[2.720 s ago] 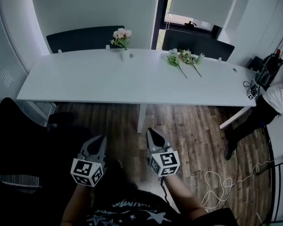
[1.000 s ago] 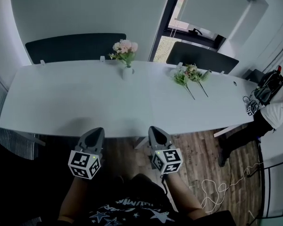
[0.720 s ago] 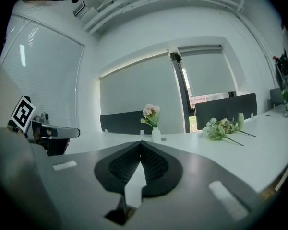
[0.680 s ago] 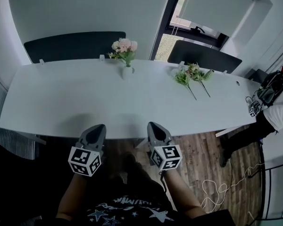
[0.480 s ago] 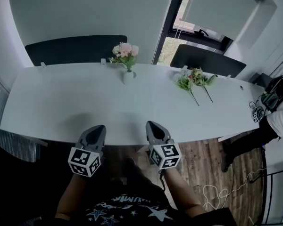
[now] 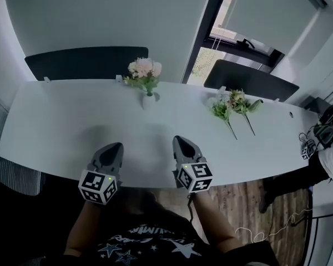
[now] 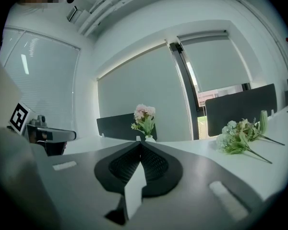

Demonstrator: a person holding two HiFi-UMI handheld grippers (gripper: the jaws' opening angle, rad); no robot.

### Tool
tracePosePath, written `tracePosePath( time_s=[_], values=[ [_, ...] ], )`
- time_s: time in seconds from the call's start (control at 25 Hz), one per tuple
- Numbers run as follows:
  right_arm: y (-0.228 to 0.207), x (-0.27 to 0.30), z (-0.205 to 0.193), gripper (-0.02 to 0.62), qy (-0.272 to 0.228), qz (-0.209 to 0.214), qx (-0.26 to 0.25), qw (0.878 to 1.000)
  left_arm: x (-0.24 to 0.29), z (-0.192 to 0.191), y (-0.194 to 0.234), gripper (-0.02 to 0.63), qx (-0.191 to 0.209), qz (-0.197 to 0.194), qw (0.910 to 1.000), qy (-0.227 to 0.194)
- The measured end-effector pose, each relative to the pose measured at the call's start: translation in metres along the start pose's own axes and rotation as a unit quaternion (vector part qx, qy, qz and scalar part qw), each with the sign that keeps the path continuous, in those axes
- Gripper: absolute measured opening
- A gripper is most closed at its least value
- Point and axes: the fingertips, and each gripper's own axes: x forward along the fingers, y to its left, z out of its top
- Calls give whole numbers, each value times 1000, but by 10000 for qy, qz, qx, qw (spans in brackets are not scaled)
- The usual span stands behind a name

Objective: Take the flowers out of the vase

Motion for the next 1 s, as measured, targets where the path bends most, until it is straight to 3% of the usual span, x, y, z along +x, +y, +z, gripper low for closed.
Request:
tracePosePath(
  time_s=[0.6, 1.0],
  values=[
    [-63, 78, 28, 3, 44, 399, -17, 9992, 78, 18, 20, 9, 129, 180, 9997, -135],
    [-60, 136, 29, 3, 174, 964, -1, 9952, 113, 13, 43, 9, 212, 358, 9991, -86]
  ],
)
